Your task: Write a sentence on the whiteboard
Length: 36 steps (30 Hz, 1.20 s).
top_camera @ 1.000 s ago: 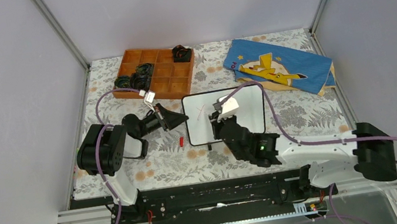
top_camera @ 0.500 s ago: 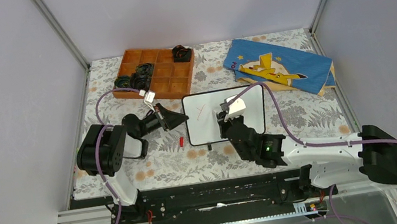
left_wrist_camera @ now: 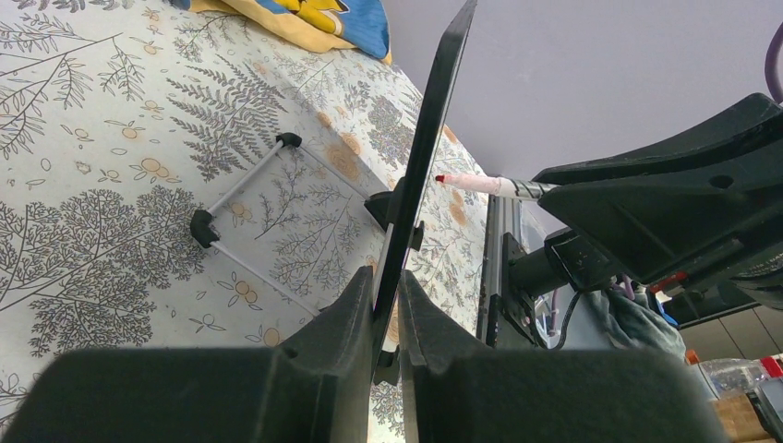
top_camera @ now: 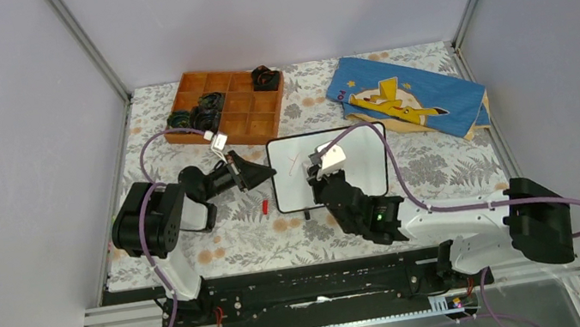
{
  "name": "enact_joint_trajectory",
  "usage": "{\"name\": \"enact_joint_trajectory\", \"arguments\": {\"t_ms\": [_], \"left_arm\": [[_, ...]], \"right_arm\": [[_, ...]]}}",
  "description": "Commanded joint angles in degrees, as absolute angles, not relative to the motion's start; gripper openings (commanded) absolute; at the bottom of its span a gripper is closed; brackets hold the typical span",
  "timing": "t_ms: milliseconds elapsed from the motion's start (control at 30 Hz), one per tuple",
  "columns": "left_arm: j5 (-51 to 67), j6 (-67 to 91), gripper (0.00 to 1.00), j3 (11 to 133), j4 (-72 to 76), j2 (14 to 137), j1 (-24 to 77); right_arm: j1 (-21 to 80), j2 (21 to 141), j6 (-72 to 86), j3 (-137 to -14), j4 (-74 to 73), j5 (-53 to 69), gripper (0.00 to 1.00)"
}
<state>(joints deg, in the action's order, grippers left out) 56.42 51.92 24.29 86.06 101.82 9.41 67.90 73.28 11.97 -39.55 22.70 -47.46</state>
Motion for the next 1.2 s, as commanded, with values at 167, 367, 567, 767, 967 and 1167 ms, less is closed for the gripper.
{"name": "enact_joint_trajectory", "arguments": {"t_ms": [167, 367, 567, 767, 967, 1167], "left_arm": [[56.6, 51.1, 0.19, 24.7, 87.5, 100.7, 10.0], [56.6, 51.2, 0.19, 24.7, 87.5, 100.7, 10.1], [56.6, 51.2, 0.19, 24.8, 87.5, 100.7, 10.1], [56.6, 51.2, 0.18, 24.7, 87.4, 100.6, 10.1], [56.7, 51.2, 0.19, 24.7, 87.4, 100.4, 10.2], [56.8, 51.0, 0.18, 24.7, 87.0, 100.3, 10.3]], "right_arm": [[67.7, 75.4, 11.5, -42.6, 26.3, -47.8, 0.0], [67.6, 76.4, 12.1, -42.5, 25.4, -48.0, 0.0], [67.6, 76.1, 13.4, -41.5, 23.1, -48.6, 0.0], [67.5, 74.3, 13.7, -39.8, 21.7, -49.8, 0.0], [66.8, 73.3, 13.8, -39.5, 20.8, -50.4, 0.0], [66.4, 73.3, 13.4, -40.2, 20.7, -50.9, 0.0]]}}
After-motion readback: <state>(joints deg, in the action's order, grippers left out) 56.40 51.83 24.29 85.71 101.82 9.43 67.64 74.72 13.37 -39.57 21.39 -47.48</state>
